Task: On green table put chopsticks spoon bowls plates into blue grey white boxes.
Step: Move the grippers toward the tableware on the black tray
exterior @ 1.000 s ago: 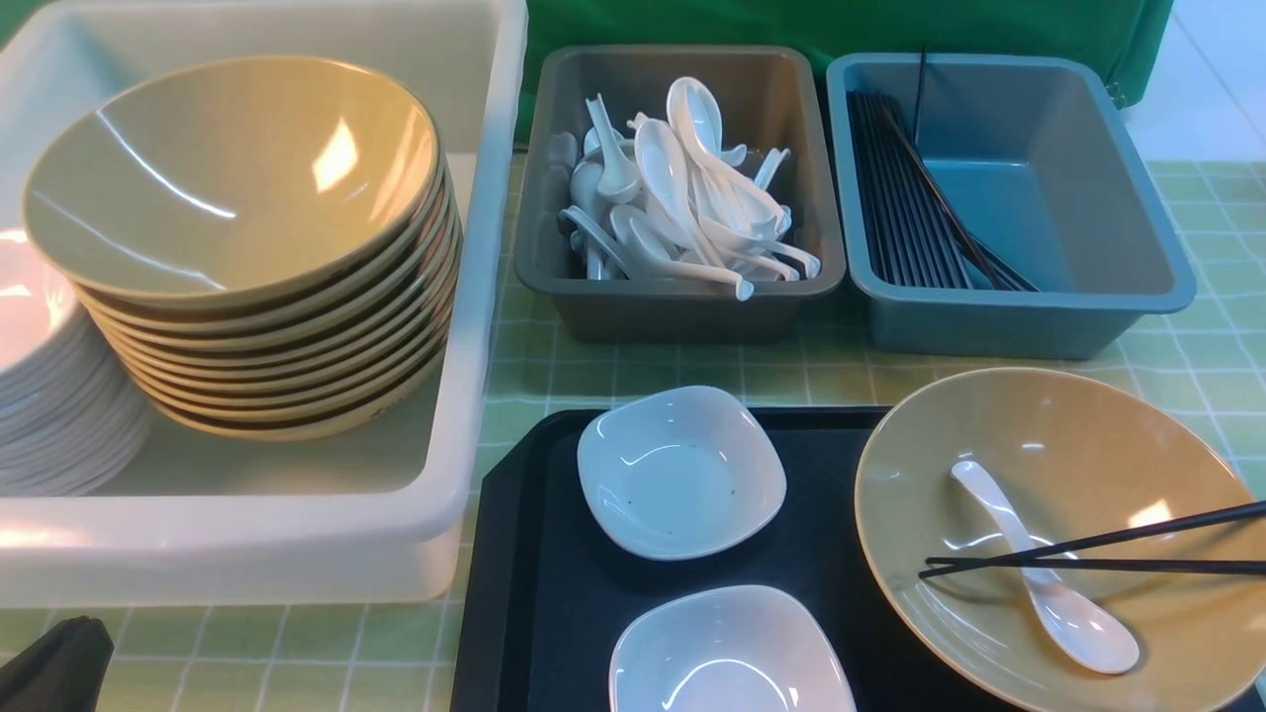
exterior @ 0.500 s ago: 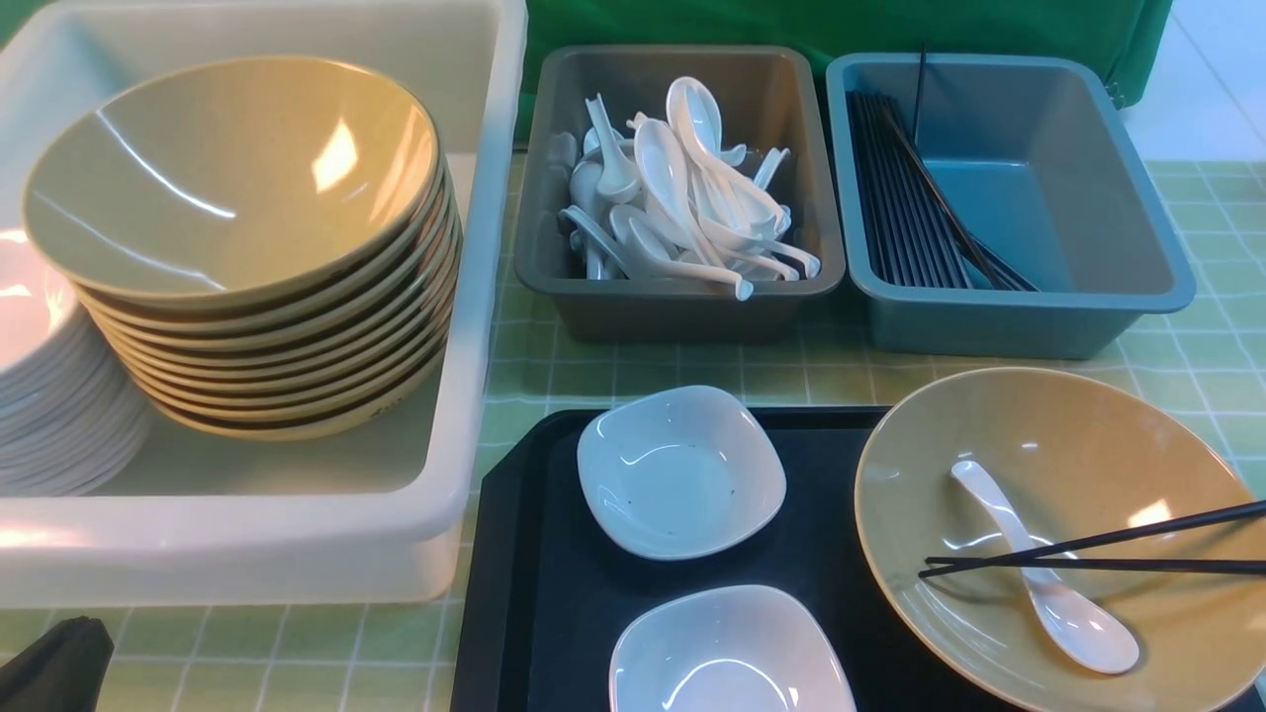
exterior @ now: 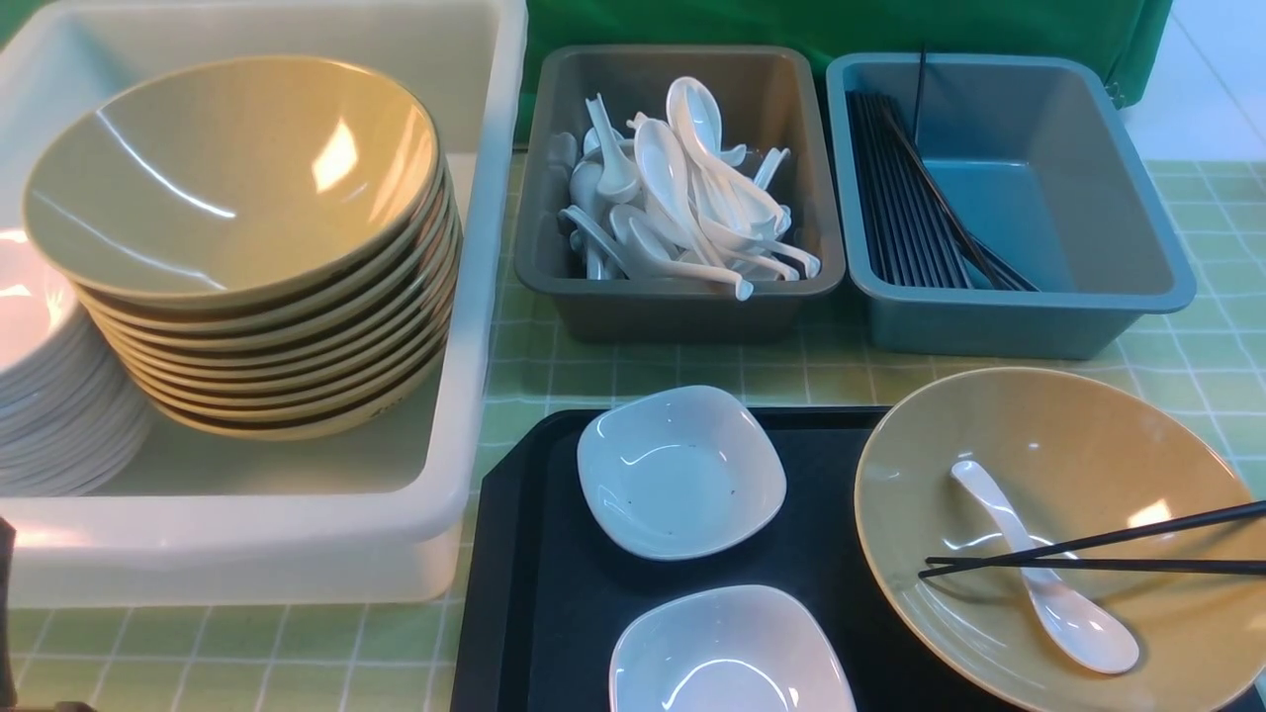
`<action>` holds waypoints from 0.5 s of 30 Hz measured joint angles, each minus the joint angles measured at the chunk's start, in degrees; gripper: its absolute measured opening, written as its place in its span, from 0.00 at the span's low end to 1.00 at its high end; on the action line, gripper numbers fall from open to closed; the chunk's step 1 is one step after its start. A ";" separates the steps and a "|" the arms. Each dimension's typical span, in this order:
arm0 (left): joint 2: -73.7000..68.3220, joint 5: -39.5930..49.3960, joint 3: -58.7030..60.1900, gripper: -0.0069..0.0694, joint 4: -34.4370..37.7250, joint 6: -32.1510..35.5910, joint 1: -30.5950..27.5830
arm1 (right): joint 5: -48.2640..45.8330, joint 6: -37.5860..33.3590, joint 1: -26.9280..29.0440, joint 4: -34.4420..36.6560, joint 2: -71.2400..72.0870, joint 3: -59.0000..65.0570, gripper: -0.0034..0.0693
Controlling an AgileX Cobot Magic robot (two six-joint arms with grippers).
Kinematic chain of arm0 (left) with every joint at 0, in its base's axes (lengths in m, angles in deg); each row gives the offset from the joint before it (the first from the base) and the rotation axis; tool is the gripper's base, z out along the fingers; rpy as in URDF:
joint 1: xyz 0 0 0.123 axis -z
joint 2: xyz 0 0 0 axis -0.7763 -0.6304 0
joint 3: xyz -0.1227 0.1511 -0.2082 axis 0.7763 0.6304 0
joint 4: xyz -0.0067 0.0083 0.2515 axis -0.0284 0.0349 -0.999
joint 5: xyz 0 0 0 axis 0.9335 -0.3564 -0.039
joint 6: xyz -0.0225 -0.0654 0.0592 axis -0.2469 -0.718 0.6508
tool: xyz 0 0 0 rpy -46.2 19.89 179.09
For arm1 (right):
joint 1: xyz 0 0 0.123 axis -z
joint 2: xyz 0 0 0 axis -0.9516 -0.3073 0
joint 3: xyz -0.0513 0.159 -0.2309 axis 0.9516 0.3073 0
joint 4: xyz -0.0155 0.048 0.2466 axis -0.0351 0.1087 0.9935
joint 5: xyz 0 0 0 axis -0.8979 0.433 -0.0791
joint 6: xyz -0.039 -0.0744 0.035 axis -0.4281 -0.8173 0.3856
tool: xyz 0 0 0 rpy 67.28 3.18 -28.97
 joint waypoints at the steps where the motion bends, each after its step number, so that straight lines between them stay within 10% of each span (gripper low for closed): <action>1: 0.00 -1.24 0.00 0.09 0.15 -0.55 0.00 | 3.29 1.24 0.00 -0.06 0.00 0.00 0.37; 9: 0.00 -20.09 -0.16 0.09 6.06 -17.14 0.04 | 14.95 17.35 0.00 -0.23 0.00 -0.12 0.37; 15: -3.36 -15.15 -15.17 0.09 6.43 -19.46 0.07 | 6.33 19.91 0.00 -0.18 -3.20 -15.88 0.37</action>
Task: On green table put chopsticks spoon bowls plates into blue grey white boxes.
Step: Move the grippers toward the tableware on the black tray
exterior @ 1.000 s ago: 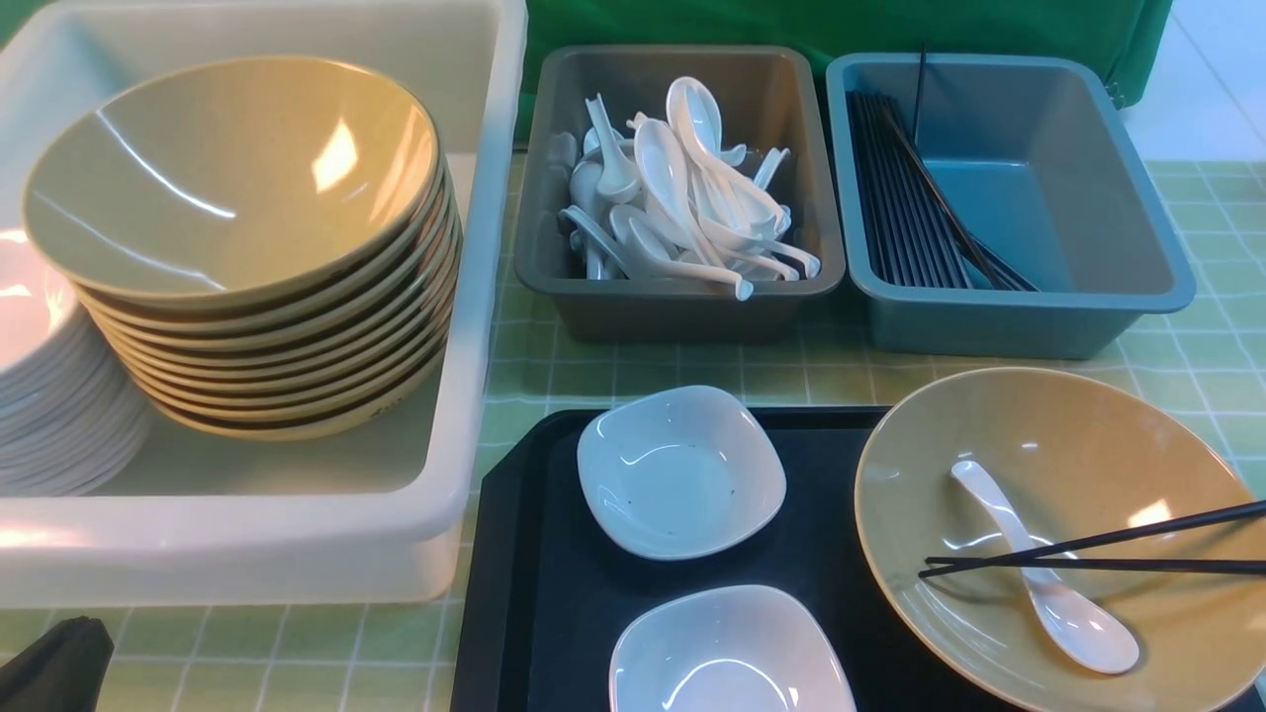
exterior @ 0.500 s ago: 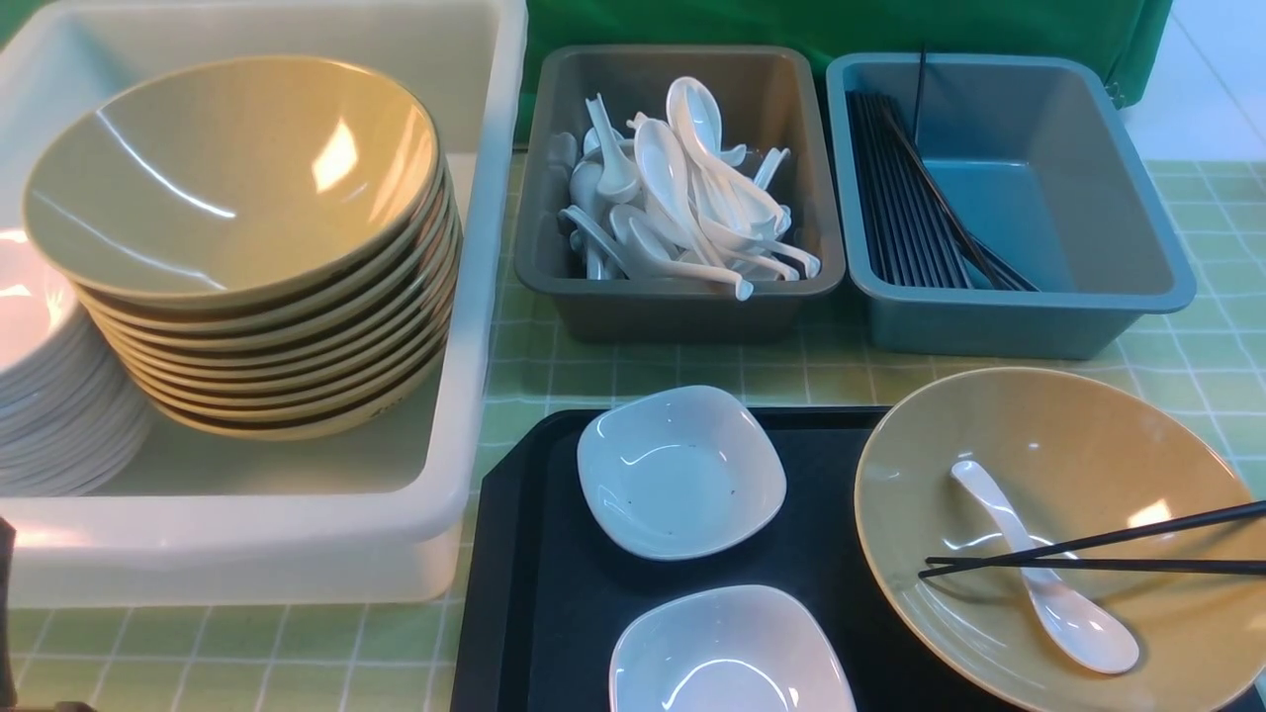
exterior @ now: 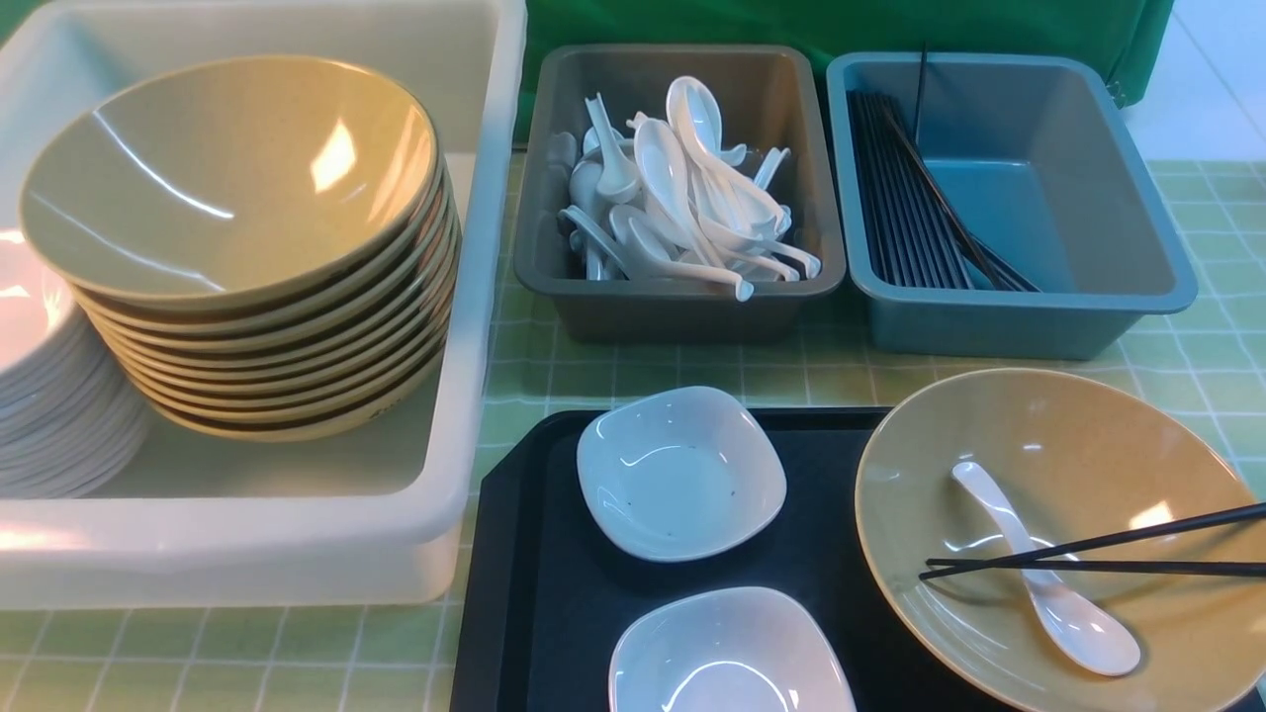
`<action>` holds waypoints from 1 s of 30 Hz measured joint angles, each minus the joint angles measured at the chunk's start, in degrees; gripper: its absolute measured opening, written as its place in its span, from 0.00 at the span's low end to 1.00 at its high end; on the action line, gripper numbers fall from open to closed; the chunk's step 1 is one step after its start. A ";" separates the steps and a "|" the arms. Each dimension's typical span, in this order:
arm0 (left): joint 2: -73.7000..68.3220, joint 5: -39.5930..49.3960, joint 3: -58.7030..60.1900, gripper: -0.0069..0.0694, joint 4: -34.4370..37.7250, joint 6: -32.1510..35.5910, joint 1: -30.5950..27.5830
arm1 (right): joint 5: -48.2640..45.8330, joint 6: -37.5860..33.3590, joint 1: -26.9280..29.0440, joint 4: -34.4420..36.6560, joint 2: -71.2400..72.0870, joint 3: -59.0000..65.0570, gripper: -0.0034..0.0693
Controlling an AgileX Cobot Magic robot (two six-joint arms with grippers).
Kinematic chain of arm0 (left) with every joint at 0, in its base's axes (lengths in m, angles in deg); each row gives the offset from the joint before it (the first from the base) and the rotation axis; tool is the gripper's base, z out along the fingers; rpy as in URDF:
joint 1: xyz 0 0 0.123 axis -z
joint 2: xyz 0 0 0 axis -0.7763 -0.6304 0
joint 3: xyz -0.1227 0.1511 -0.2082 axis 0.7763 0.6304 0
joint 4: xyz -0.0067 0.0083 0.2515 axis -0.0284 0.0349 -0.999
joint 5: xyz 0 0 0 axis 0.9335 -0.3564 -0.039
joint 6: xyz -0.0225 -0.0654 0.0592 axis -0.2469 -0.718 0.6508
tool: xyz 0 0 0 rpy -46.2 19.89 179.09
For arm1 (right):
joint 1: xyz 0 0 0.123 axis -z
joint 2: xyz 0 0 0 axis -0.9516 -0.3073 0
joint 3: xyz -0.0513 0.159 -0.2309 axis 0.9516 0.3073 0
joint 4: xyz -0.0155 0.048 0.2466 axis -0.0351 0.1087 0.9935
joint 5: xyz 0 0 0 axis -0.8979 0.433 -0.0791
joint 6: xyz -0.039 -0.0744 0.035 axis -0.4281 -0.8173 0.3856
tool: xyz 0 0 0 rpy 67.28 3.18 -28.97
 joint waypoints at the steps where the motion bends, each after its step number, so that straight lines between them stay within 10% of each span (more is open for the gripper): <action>1: -2.19 1.67 -4.02 0.09 0.00 0.37 0.00 | -2.42 0.00 0.00 0.00 -1.66 -3.58 0.37; 12: -30.96 44.07 -31.86 0.09 -4.26 5.42 0.04 | -38.32 -10.23 0.00 0.24 -31.20 -32.52 0.37; 19: -33.59 45.03 -27.35 0.09 0.45 6.18 5.75 | -47.91 -20.16 0.00 9.48 -40.65 -33.21 0.37; 25: -33.77 46.97 -23.49 0.09 9.65 14.15 18.04 | -68.12 -53.27 -0.83 29.93 -56.43 -40.77 0.39; 30: -33.77 47.69 -23.49 0.09 15.28 22.58 25.25 | -74.13 -61.26 -8.40 24.02 -63.61 -47.80 0.51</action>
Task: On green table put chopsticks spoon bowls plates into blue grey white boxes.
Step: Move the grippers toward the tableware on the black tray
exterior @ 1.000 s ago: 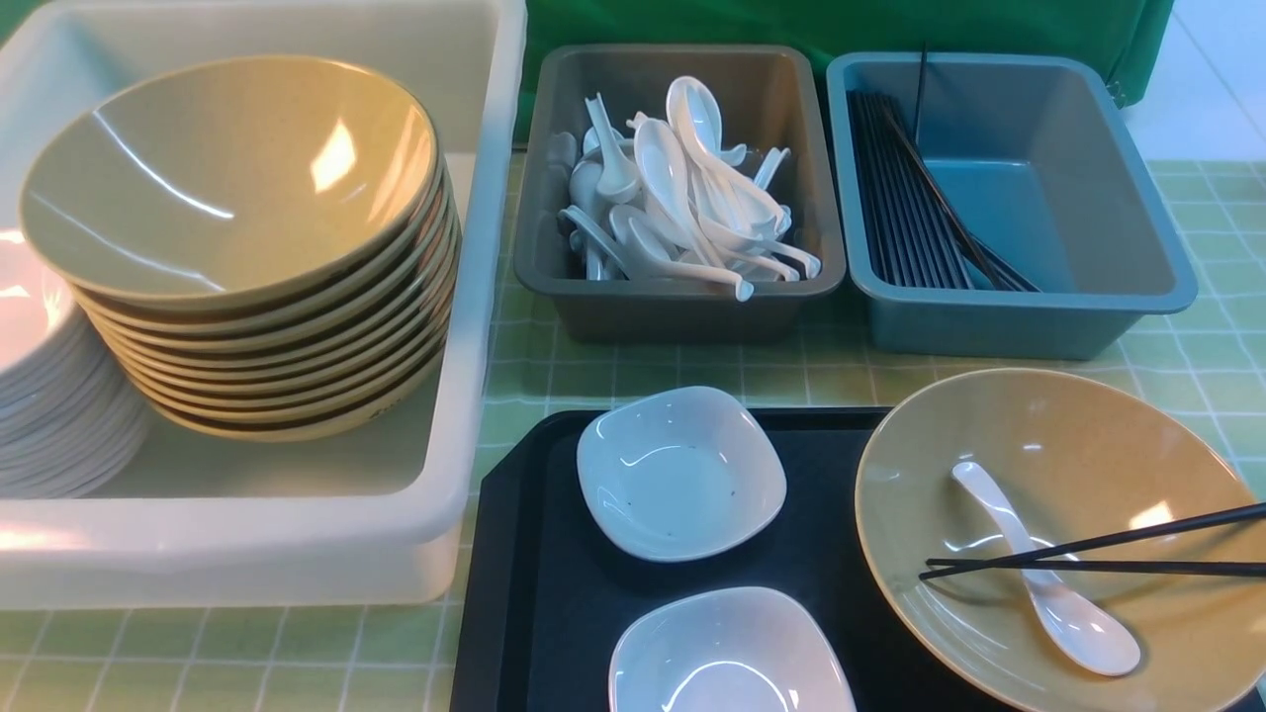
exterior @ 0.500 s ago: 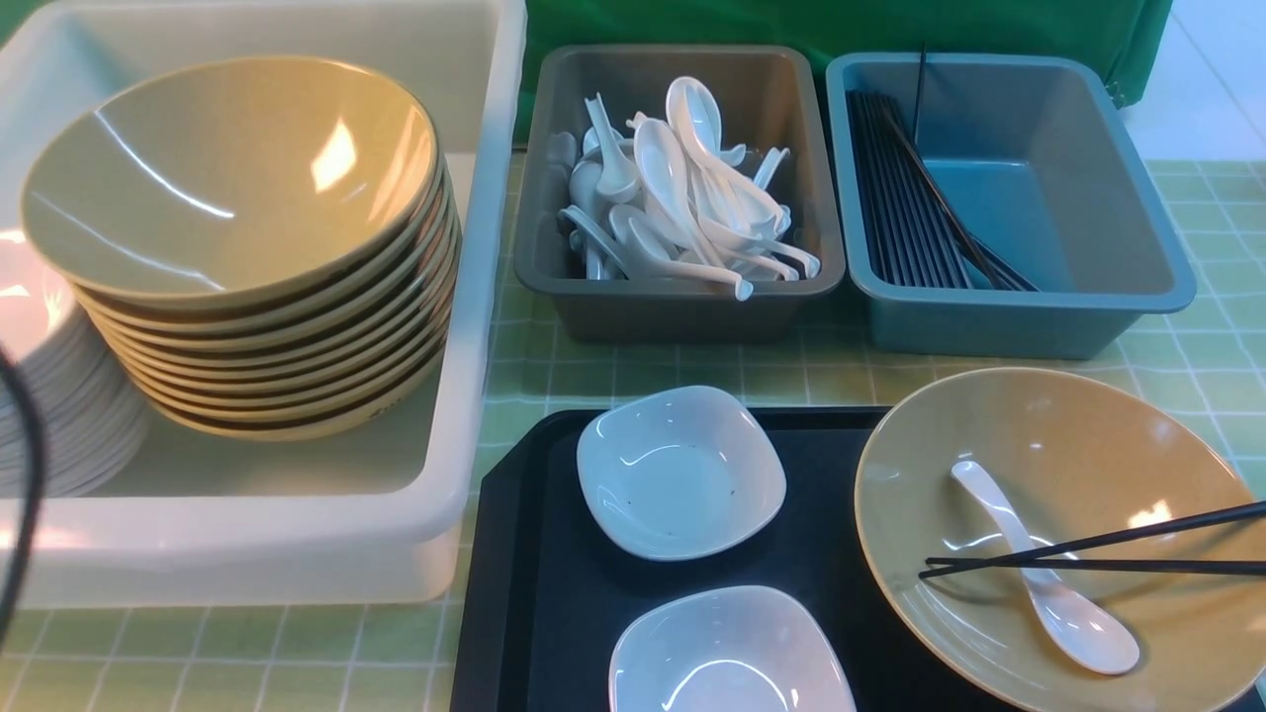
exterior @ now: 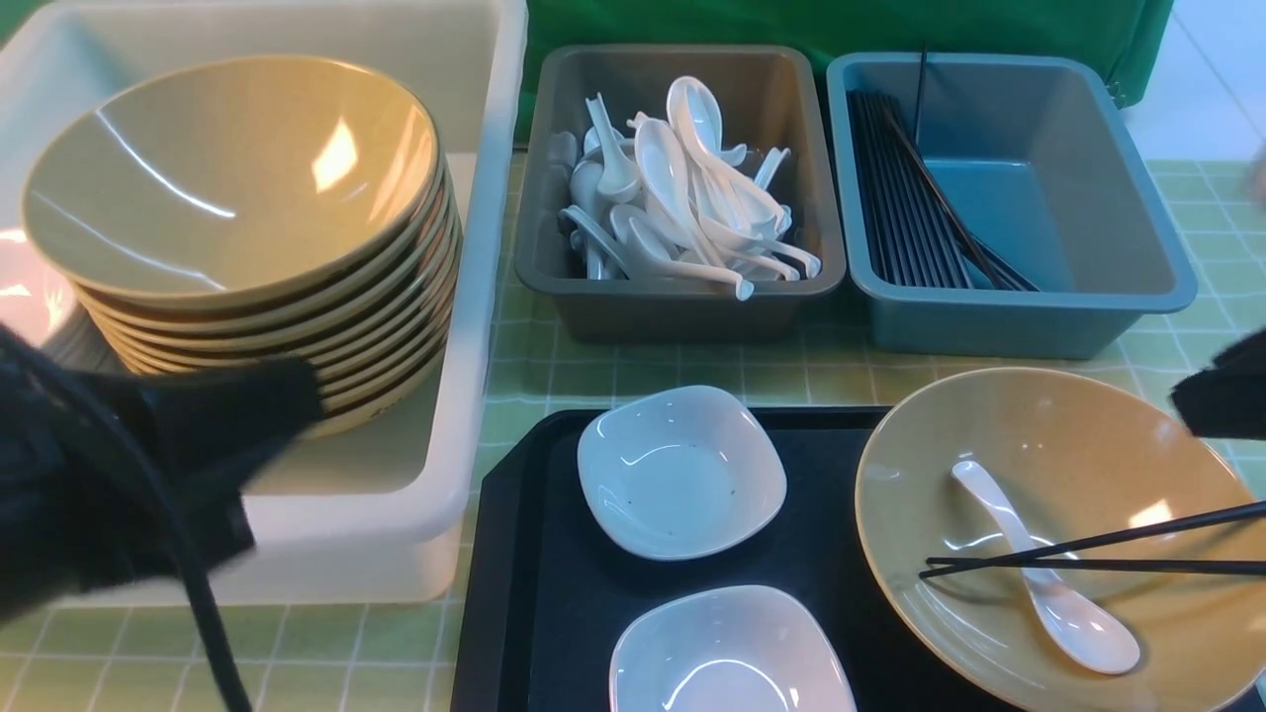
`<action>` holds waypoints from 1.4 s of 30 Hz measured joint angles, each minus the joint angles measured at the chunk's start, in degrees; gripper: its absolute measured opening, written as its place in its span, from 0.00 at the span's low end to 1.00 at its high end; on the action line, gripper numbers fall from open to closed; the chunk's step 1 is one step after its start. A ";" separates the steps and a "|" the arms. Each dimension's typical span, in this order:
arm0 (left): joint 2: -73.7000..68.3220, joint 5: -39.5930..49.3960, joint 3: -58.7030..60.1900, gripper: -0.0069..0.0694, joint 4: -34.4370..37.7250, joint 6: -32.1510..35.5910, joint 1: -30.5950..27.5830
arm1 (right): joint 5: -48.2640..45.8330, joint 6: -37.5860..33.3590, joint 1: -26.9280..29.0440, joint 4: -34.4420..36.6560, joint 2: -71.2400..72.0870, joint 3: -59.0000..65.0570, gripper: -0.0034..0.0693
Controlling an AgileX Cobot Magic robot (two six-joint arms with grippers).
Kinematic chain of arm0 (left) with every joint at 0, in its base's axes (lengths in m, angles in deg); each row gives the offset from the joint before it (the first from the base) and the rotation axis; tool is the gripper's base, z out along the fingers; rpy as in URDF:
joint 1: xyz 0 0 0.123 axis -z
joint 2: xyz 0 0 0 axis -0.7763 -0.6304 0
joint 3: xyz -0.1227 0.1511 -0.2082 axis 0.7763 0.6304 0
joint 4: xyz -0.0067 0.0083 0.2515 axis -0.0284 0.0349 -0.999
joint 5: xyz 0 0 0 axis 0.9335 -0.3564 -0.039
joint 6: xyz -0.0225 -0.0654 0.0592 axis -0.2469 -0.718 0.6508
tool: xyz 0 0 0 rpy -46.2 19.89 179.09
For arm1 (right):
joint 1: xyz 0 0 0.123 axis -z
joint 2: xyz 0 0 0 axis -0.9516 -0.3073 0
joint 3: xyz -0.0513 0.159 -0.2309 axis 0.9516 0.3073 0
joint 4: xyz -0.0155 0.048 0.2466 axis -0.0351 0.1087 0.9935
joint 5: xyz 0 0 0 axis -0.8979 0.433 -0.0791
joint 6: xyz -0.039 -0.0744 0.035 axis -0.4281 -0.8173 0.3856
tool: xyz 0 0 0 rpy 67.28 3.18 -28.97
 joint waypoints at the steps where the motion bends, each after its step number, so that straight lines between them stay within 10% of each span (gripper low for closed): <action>1: 0.00 0.05 0.00 0.09 1.31 1.62 1.31 | -1.00 -0.39 -3.03 -3.72 -1.53 -0.85 0.55; 10: 0.00 1.28 0.00 0.09 6.47 7.65 5.44 | -6.52 -4.07 -20.48 -27.93 -16.17 -1.35 0.80; 27: 0.00 3.70 0.00 0.09 6.85 7.74 5.44 | -5.79 -3.07 -16.85 -34.87 -32.95 -1.53 0.79; 29: 0.00 4.37 0.00 0.09 6.85 7.74 5.44 | -5.74 -3.17 -15.56 -34.40 -33.15 -1.63 0.76; 36: 0.00 5.01 0.00 0.09 6.85 7.74 5.44 | -7.25 -5.63 -12.87 -30.24 -33.15 -1.87 0.18; 42: 0.00 4.77 0.00 0.09 6.85 7.76 5.44 | -10.53 -6.42 -12.68 -27.79 -32.15 -4.23 0.11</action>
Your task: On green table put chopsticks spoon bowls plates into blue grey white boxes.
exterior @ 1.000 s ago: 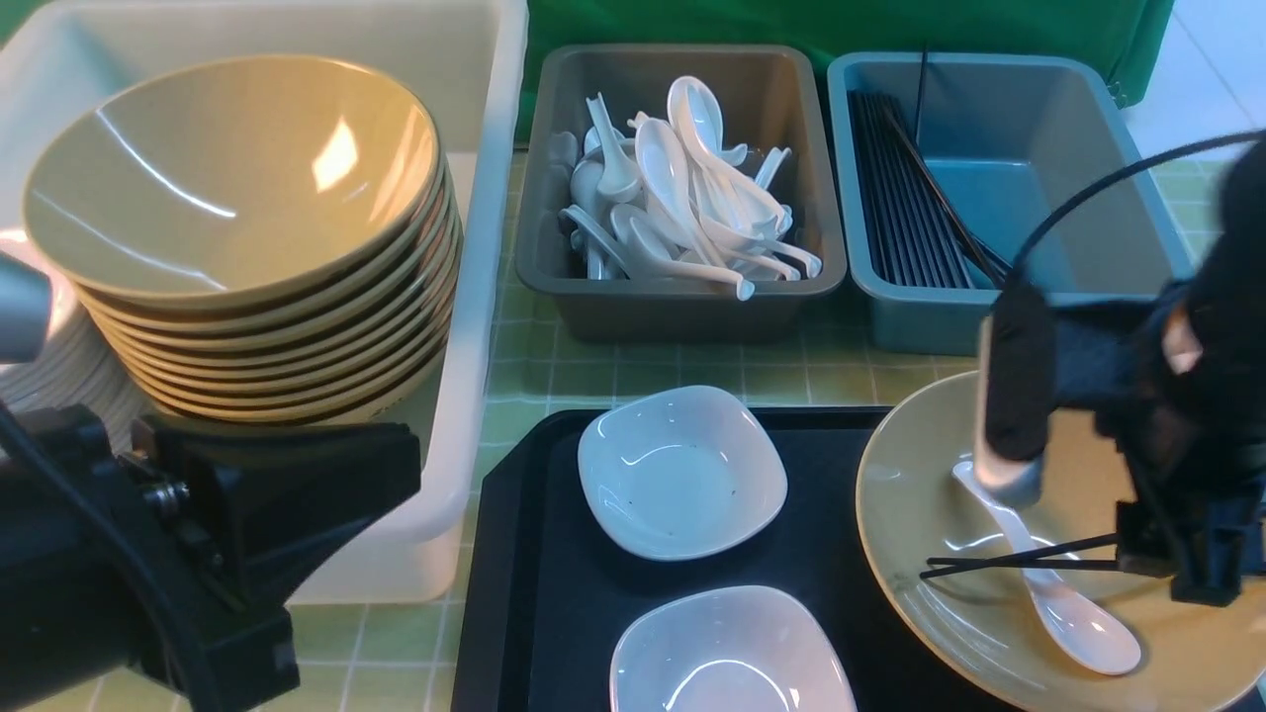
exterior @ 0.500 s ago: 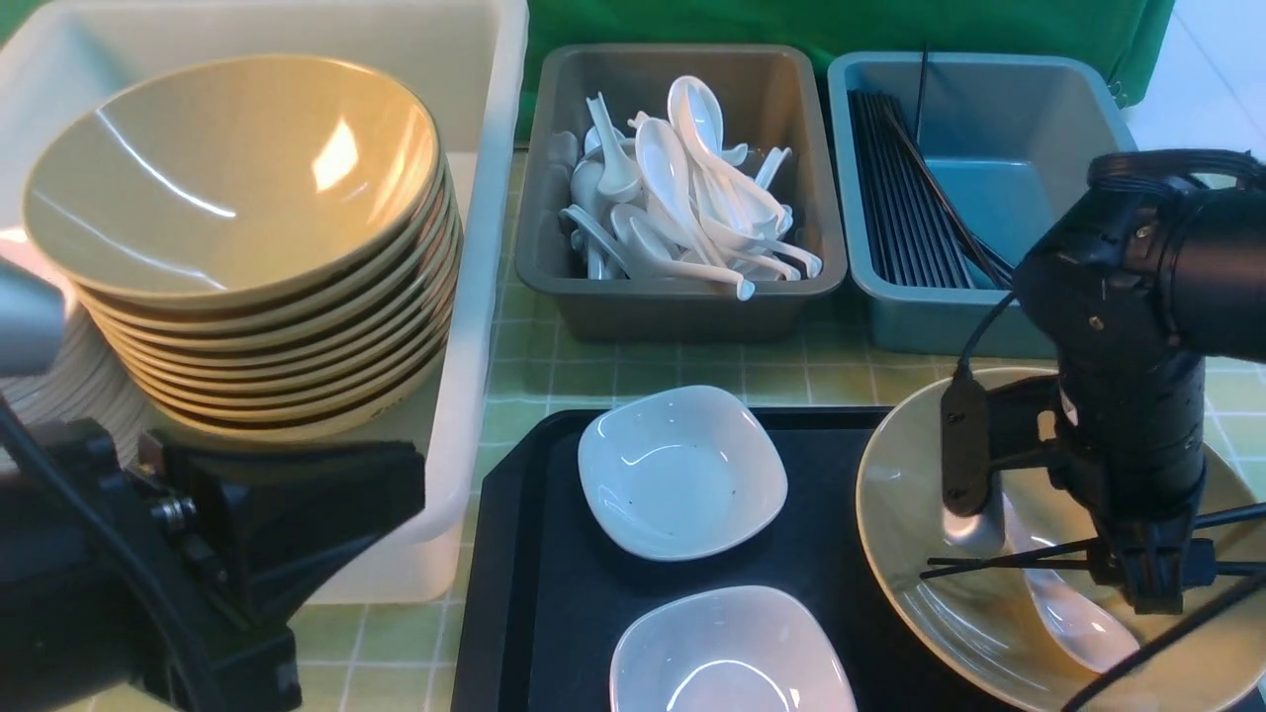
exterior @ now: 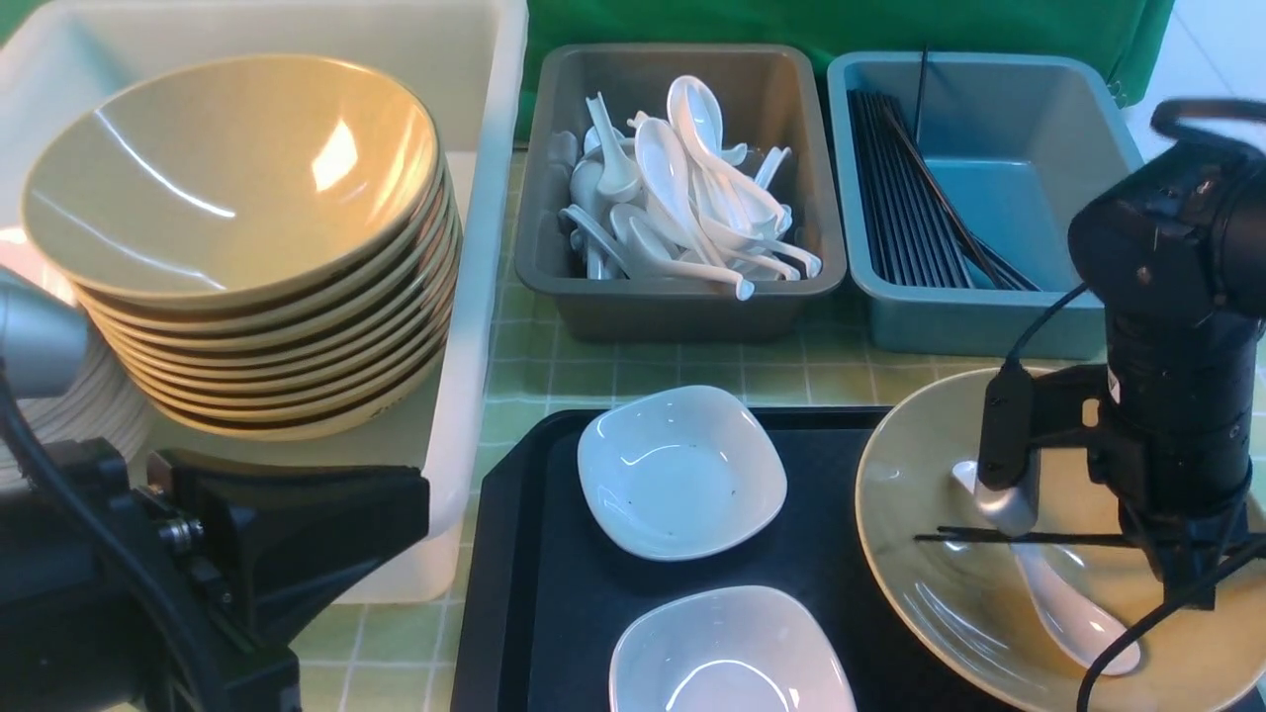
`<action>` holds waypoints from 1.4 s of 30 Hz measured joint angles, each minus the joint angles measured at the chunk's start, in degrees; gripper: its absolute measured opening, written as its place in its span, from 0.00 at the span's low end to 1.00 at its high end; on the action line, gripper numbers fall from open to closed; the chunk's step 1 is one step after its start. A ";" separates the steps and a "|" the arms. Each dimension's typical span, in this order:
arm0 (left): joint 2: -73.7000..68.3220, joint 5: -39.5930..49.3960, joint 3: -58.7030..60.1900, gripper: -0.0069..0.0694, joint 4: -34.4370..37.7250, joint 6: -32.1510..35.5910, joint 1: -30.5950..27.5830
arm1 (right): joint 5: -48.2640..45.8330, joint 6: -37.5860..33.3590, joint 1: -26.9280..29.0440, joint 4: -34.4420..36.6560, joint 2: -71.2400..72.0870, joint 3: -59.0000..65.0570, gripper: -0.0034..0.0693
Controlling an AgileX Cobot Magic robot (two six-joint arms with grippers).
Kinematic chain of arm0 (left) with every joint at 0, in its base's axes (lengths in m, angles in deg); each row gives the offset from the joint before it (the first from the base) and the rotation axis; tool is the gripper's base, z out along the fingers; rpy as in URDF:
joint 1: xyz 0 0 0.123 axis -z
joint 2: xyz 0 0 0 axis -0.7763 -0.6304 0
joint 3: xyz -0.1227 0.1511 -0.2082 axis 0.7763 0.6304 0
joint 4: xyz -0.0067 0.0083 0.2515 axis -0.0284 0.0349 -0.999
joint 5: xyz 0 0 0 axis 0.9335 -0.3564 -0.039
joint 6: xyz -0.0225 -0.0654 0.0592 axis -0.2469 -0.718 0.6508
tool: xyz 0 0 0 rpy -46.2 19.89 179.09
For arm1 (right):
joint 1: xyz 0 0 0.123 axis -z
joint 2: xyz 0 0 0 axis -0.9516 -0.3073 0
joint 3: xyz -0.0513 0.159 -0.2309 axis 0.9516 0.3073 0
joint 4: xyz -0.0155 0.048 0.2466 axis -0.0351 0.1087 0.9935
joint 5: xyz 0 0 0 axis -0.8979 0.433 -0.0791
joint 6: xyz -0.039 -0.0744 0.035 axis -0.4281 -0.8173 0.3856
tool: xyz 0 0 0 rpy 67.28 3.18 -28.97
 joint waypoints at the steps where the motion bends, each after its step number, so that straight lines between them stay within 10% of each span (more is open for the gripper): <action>1: 0.00 0.00 0.00 0.09 0.00 0.00 0.00 | 0.00 -0.05 -0.01 1.30 0.44 -1.25 0.11; 11: 0.00 -0.66 0.00 0.09 0.00 0.22 0.00 | 0.00 -0.50 2.26 13.11 1.60 -13.62 0.11; 34: 0.05 -9.11 0.00 0.09 7.97 0.31 0.00 | 7.97 9.66 27.41 74.21 -36.70 -56.50 0.11; 42: 0.05 -9.14 0.00 0.09 8.10 -0.05 0.00 | 10.36 8.23 27.79 75.18 -40.23 -56.50 0.18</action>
